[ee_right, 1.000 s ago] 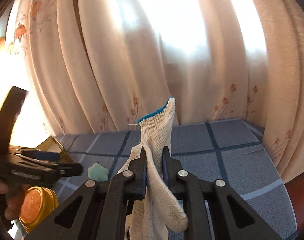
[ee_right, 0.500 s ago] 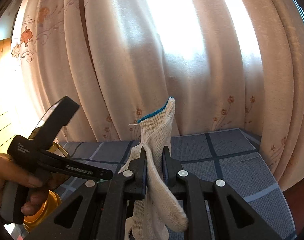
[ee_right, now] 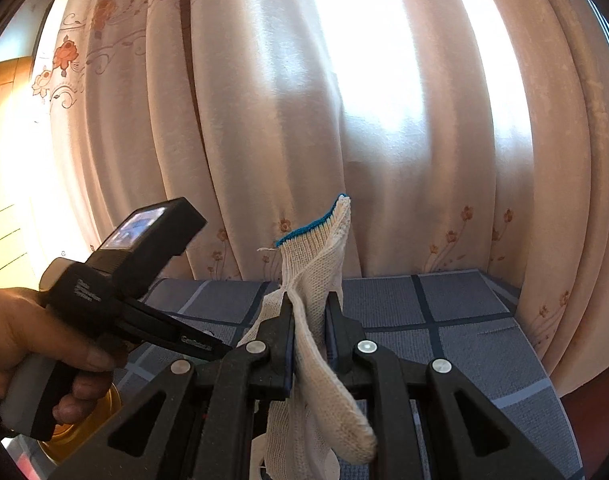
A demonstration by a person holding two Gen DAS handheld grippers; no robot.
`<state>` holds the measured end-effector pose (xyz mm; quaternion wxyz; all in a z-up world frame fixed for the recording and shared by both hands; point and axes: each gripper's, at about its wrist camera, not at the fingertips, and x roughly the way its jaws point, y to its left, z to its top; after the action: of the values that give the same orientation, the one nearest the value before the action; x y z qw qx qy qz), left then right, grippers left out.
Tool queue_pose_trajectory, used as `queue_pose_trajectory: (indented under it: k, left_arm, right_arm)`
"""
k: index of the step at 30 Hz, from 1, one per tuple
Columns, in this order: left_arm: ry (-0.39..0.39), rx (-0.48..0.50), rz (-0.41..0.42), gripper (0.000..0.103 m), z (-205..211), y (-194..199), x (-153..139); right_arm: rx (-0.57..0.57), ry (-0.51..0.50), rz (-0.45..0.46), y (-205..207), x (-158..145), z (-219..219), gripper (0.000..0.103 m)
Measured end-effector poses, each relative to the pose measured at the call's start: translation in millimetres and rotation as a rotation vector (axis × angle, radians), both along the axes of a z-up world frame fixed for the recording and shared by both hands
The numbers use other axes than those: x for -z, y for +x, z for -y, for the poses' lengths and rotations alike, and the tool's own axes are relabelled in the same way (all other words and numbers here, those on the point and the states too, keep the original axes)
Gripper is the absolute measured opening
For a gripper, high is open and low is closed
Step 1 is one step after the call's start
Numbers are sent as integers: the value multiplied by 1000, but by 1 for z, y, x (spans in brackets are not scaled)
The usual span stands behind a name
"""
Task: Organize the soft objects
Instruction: 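Grasp the mint-green plush with the left tool while the right tool holds the white glove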
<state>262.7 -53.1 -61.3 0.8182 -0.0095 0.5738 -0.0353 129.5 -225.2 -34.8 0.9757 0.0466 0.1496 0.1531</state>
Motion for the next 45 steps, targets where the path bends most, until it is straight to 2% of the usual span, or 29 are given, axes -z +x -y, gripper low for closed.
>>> queue_pose_trajectory:
  k: [5, 9, 16, 20, 26, 34, 45]
  left_arm:
    - [-18, 1, 86, 21, -10, -20, -19]
    - [-69, 1, 152, 21, -17, -42, -34]
    - [-139, 19, 270, 21, -31, -85, -60]
    - [-138, 29, 351, 21, -28, -111, -72]
    - [-131, -6, 468, 21, -26, -134, -79]
    - [-82, -9, 510, 21, -24, -144, -63]
    - [-81, -23, 526, 21, -32, -167, -56]
  right_arm:
    - [9, 7, 2, 0, 0, 3, 15]
    - [15, 7, -1, 0, 1, 3, 15]
    - [13, -47, 45, -9, -1, -6, 15]
    - [8, -87, 80, -14, -1, -14, 15]
    - [-2, -73, 80, -13, -2, -18, 15]
    - [-23, -79, 84, -14, -2, -27, 15]
    - [-45, -92, 90, -18, -2, -42, 15]
